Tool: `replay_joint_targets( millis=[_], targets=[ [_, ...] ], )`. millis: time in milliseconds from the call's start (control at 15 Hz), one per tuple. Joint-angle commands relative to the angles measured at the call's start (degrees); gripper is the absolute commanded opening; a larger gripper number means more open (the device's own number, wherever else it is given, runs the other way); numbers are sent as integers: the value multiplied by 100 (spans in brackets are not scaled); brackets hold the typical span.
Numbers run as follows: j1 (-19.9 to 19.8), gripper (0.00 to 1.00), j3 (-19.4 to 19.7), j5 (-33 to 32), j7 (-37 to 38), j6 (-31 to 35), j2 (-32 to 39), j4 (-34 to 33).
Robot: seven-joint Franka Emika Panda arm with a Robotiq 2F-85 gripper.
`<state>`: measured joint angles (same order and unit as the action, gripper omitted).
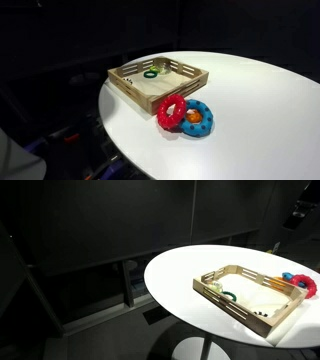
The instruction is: Put the green ring on the table
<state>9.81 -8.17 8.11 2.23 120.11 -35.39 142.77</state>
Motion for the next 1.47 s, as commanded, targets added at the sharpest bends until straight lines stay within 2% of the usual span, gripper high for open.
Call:
replay_joint_targets(
  millis=[0, 667, 1400],
  targets=[
    [7, 100, 6, -7, 6, -18, 1, -22],
    [-53, 100, 4, -73, 39, -62, 105, -119],
    [-607, 100, -1, -1027, 223, -26, 1124, -173]
  ],
)
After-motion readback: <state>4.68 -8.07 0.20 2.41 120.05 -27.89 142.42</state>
